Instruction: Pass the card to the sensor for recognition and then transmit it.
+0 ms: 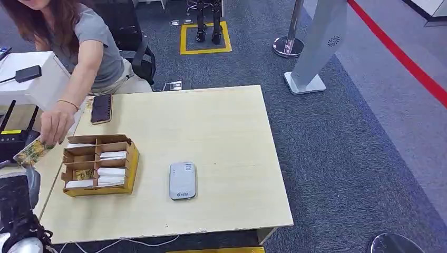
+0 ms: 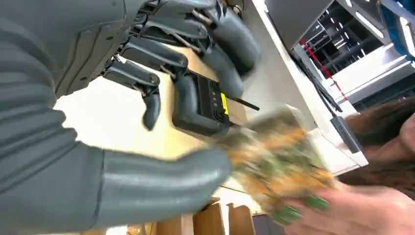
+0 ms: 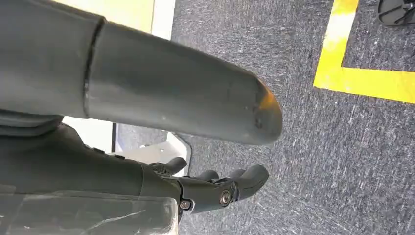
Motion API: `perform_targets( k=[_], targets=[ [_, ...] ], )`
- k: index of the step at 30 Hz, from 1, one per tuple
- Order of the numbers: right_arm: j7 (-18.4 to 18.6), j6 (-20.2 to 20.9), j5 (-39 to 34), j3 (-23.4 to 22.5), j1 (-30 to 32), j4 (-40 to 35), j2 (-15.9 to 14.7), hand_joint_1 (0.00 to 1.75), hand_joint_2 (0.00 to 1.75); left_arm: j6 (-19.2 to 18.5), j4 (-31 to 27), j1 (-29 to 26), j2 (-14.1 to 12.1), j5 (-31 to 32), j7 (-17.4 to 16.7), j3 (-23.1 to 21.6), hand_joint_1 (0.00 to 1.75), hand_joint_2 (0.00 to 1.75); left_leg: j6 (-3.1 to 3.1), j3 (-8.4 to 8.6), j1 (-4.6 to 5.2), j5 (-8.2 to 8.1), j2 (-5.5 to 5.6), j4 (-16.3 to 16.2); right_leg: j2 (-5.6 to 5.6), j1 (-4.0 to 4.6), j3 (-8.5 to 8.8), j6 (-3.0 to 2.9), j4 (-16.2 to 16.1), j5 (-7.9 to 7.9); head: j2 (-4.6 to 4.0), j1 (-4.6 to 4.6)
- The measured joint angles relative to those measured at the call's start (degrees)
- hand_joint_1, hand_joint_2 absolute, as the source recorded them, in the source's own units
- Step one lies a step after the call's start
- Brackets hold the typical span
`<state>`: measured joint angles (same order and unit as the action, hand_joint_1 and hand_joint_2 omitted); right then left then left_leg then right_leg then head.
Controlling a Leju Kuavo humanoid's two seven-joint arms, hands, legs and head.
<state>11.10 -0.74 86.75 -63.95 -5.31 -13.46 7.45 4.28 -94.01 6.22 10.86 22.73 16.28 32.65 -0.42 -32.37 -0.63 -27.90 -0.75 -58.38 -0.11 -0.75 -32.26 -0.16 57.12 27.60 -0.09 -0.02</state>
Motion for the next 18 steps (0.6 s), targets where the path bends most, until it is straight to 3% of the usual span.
perform_targets(
  k=[13, 16, 18],
  targets=[
    [0.1, 0.0, 0.0, 0.0, 0.0, 0.0, 0.0, 0.0, 0.0, 5.3, -4.4, -1.7, 0.5, 8.2, 1.2, -0.5, 0.0, 1.75, 0.0, 0.01, 0.0, 0.0, -0.01, 0.0, 0.01, 0.0, 0.0, 0.0, 0.0, 0.01, 0.0, 0.0],
    [0.1, -0.1, -0.5, 0.0, 0.0, 0.0, 0.0, 0.0, 0.0, 7.3, -5.8, -3.2, 0.3, 15.0, 1.3, -1.7, 0.0, 1.75, 0.0, 0.01, 0.0, 0.0, 0.0, 0.0, 0.01, 0.0, 0.0, 0.0, 0.0, 0.01, 0.0, 0.02],
    [0.3, -0.3, -1.2, -0.1, 0.1, 0.0, 0.1, 0.0, 0.0, 11.0, -8.2, -5.6, 0.1, 27.2, -0.1, -3.4, 0.0, 1.75, -0.01, 0.01, 0.0, -0.01, -0.03, 0.0, 0.03, 0.0, 0.0, 0.0, 0.0, 0.01, 0.0, 0.0]
  ],
)
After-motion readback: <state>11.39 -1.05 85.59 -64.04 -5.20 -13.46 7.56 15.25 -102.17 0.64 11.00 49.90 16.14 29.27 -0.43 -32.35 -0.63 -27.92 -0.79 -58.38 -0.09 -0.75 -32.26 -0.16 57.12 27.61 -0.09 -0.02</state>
